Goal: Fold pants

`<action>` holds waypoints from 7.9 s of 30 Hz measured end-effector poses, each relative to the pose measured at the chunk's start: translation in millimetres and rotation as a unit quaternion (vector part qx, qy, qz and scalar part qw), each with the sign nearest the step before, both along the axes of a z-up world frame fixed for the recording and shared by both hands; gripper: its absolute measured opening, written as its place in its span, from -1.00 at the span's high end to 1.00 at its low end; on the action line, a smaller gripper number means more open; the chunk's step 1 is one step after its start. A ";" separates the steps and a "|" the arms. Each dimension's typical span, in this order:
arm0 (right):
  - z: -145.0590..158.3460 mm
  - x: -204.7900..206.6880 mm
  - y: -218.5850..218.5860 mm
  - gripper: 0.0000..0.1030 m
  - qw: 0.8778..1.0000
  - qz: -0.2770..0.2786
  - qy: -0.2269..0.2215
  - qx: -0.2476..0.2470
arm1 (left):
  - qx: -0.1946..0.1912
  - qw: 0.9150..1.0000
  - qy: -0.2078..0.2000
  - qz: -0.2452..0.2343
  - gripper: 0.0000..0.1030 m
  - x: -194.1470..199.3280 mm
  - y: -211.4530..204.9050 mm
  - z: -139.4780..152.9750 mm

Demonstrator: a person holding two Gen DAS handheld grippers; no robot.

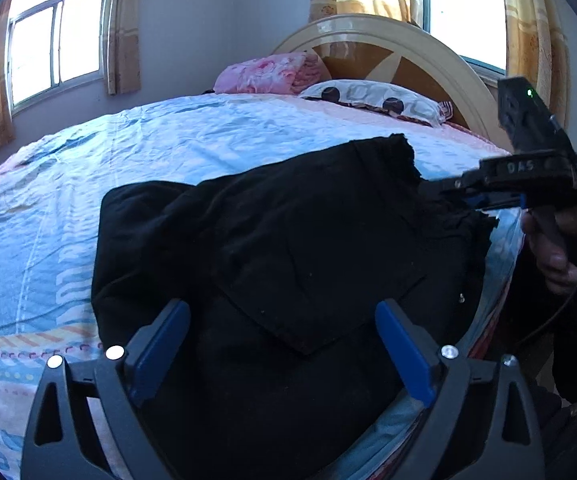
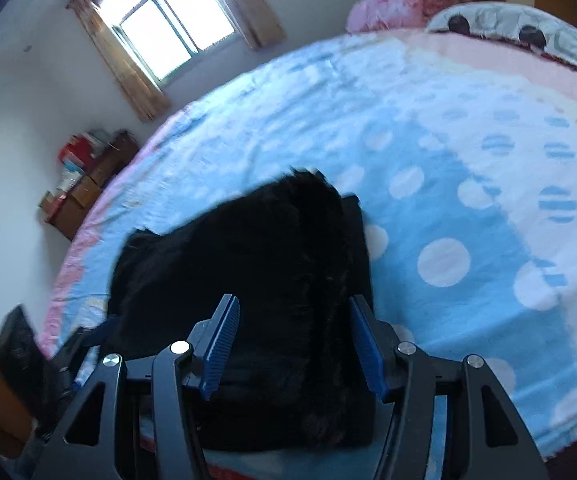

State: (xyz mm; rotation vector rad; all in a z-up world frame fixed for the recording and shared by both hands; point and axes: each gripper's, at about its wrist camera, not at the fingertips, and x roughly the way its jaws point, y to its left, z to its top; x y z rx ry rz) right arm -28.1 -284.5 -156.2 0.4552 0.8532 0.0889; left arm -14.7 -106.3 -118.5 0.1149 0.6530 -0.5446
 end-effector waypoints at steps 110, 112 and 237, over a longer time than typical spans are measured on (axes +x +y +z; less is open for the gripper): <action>13.4 63.7 92.8 0.14 0.980 0.177 0.013 0.089 | -0.041 0.990 0.057 0.120 -1.00 15.4 66.2 -16.8; 8.3 83.8 111.3 0.14 0.968 0.212 0.032 0.127 | -0.041 0.990 0.053 0.123 -1.00 15.0 67.5 -15.8; -31.3 28.1 -26.1 0.19 0.995 0.070 0.014 0.065 | -0.021 0.991 0.127 0.033 -0.45 91.2 44.0 -9.4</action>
